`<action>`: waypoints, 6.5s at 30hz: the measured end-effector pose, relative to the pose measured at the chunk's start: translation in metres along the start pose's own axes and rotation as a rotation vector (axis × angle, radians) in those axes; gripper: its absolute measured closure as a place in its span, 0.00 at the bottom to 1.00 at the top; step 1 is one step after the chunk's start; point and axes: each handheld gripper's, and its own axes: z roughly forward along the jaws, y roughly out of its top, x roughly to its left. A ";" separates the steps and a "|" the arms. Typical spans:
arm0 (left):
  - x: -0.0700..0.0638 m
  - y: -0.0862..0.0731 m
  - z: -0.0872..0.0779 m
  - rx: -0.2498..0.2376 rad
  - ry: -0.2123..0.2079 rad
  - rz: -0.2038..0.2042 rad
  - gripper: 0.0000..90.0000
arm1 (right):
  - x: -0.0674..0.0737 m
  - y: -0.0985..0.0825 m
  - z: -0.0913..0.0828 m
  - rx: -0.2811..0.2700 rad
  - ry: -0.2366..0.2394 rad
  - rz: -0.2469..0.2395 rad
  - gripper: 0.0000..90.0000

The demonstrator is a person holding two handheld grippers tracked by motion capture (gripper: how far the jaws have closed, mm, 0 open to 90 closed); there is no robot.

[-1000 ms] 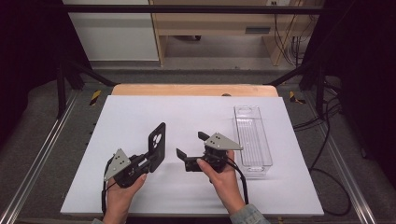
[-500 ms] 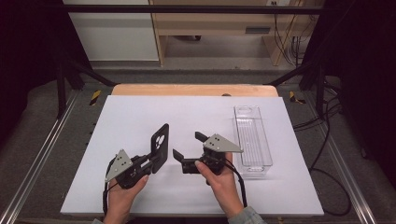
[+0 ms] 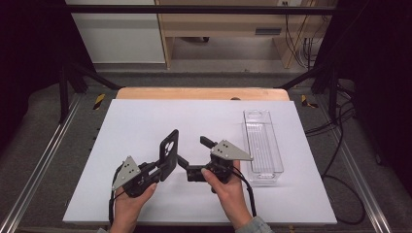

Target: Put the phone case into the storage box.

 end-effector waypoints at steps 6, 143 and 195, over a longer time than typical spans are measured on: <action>-0.008 0.000 0.003 0.007 -0.023 0.008 0.90 | 0.005 0.000 0.000 -0.008 0.010 -0.007 0.05; 0.009 -0.011 0.009 0.065 0.045 -0.015 0.05 | -0.029 -0.017 -0.002 0.070 -0.224 0.092 0.15; 0.018 -0.013 0.011 0.079 0.112 -0.017 0.05 | -0.038 -0.015 -0.007 0.064 -0.255 0.075 0.15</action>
